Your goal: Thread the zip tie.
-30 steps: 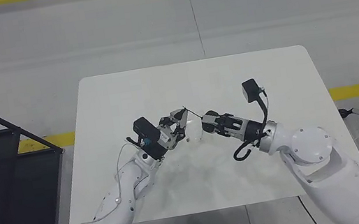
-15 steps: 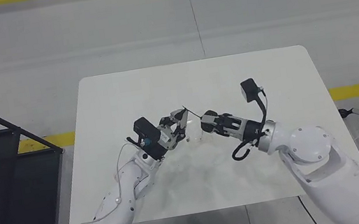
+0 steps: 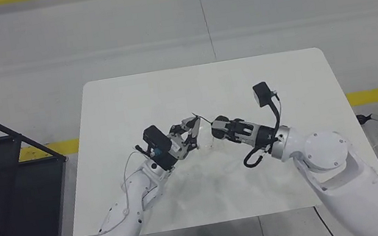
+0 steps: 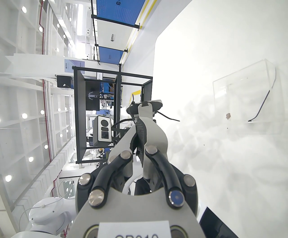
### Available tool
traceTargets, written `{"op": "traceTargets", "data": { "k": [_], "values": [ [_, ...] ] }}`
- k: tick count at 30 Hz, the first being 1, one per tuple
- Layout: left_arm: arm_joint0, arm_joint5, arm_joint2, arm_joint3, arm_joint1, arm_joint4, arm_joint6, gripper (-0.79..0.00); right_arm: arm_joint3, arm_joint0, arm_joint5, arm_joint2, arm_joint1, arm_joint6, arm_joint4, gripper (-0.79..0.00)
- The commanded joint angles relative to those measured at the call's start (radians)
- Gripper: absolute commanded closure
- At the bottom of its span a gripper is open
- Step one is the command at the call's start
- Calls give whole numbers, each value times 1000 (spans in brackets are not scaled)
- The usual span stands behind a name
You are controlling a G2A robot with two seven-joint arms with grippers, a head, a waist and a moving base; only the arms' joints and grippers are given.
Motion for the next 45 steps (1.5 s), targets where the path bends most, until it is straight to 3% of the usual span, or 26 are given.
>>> {"op": "traceTargets", "data": {
  "k": [1, 25, 33, 45],
  "values": [
    [-1, -2, 1, 0, 0, 7, 1, 0, 1, 2, 4, -1, 0, 0, -1, 0],
    [4, 3, -1, -3, 2, 27, 25, 0, 18, 45, 116, -33, -4, 12, -59, 0],
    [4, 6, 5, 0, 4, 62, 34, 0, 11, 35, 96, -16, -4, 1, -36, 0],
    [3, 9, 6, 4, 4, 59, 25, 0, -9, -31, -29, 46, 1, -5, 35, 0]
  ]
}}
